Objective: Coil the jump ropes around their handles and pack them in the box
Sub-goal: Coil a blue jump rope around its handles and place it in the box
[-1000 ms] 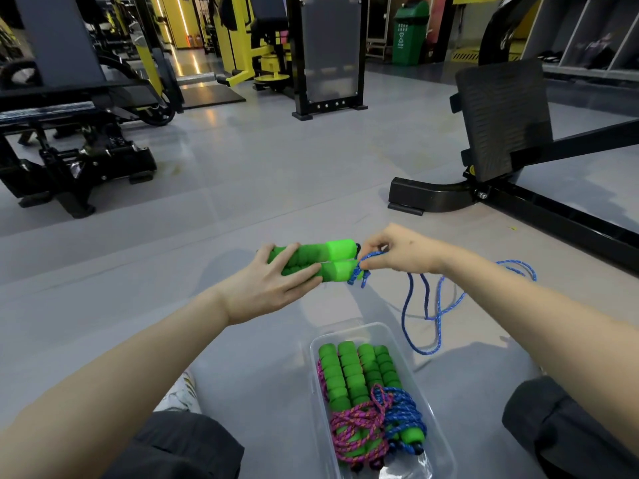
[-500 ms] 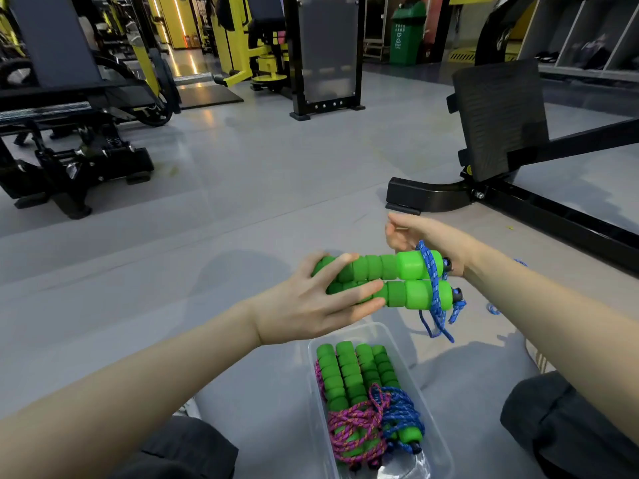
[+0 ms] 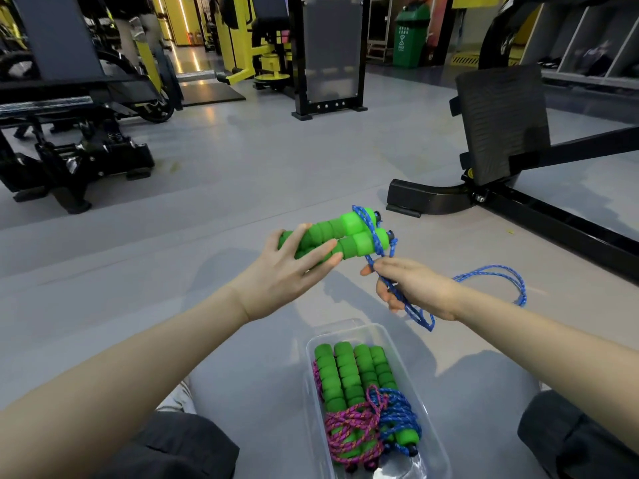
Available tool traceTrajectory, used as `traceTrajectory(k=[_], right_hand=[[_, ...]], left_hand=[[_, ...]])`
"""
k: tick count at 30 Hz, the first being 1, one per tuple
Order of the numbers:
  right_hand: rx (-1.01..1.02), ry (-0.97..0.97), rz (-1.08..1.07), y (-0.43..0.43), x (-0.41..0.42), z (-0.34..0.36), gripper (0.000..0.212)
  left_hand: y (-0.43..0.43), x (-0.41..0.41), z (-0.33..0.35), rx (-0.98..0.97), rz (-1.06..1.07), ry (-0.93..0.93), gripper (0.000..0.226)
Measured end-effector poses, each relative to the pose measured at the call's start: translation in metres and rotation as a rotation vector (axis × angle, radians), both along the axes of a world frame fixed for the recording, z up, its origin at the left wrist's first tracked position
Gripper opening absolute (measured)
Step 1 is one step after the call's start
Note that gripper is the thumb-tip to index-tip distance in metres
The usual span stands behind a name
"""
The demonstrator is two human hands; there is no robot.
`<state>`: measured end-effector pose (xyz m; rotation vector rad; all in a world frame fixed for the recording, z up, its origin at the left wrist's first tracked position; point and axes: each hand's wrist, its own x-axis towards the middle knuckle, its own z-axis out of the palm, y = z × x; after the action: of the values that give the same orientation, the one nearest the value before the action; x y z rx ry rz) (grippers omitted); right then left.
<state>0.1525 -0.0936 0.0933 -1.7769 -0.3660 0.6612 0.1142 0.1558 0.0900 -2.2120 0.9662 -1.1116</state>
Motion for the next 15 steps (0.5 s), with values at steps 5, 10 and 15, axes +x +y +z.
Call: traceTrajectory(k=[5,10,15], right_hand=[[-0.395,-0.237,0.188,-0.007,0.001,0.026,0.03],[-0.495,-0.765,0.164,-0.006,0.009,0.047,0.048],[-0.318,-0.751,0.12,-0.006,0.015,0.056,0.043]], left_hand=[[0.01,0.0,-0.004,0.15,0.013,0.076,0.051],[0.004,-0.005,-0.015,0.234,-0.09,0.12,0.049],[-0.03,-0.017,-0.021,0.14,-0.304,0.122,0.036]])
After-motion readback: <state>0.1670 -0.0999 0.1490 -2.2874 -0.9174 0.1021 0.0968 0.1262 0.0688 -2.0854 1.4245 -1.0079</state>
